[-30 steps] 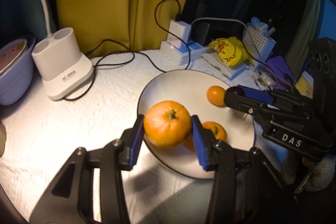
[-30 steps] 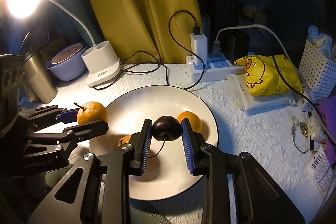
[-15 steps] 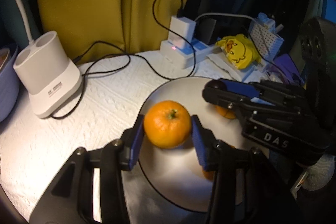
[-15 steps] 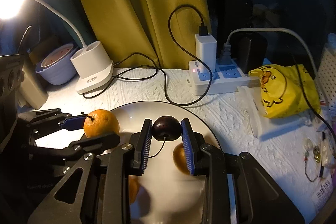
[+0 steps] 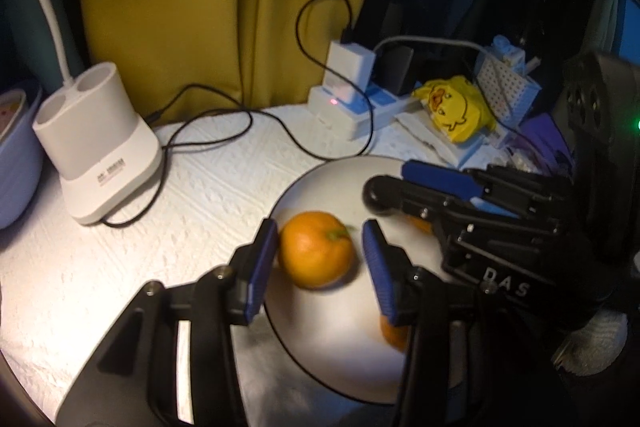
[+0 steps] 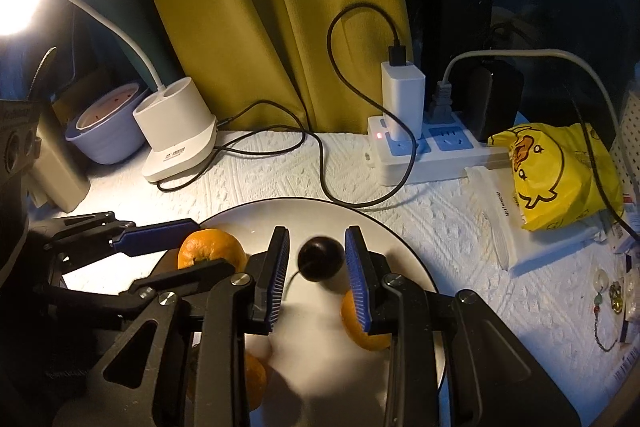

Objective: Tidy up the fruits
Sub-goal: 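Open the left tool to drop the orange on the plate while the right tool releases the dark tomato, then move both open tools back from the plate to the fruit tray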

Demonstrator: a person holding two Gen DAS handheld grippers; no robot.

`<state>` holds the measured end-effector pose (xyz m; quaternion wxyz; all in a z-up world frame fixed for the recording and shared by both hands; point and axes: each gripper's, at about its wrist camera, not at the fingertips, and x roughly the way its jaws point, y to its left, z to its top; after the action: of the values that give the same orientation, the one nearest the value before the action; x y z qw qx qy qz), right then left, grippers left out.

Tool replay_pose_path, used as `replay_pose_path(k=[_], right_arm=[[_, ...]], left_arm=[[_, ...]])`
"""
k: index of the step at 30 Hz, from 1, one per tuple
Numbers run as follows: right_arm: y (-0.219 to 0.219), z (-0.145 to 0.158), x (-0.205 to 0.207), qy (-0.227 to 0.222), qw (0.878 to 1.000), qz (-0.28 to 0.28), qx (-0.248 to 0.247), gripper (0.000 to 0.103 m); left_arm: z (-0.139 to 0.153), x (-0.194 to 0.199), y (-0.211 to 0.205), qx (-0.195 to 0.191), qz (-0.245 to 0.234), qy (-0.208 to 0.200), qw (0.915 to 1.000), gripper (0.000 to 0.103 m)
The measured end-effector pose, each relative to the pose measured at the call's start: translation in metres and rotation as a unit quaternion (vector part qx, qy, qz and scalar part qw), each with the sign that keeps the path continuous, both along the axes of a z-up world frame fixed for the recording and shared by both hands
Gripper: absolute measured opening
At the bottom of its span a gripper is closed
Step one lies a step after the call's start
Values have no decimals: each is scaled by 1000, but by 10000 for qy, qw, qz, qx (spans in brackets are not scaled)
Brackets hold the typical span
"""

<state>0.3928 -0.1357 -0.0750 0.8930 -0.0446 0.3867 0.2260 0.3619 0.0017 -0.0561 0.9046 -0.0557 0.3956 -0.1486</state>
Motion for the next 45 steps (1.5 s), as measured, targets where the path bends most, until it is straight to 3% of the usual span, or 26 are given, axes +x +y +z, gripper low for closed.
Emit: replay_pose_path(k=[19,35,37,39,45], right_arm=[[-6,36,-63,-204,9998,-4,80,31],[-9,60,-134,-353,9993,2,94,31],[-9,61,-144,-350,9993,0,101,31],[-9,61,-152,-343,9994,3,97,31],[-8,59,-172,-310,9995,24,84,31]], left_arm=[[39,-69,11,-2,200,-362,9991,47],[55,-142,24,89,423,-553,9975,49],[55,-150,26,91,460,-569,9973,55],[54,-157,30,59,490,-574,9971,66],[51,-176,37,57,587,-556,9967,68]])
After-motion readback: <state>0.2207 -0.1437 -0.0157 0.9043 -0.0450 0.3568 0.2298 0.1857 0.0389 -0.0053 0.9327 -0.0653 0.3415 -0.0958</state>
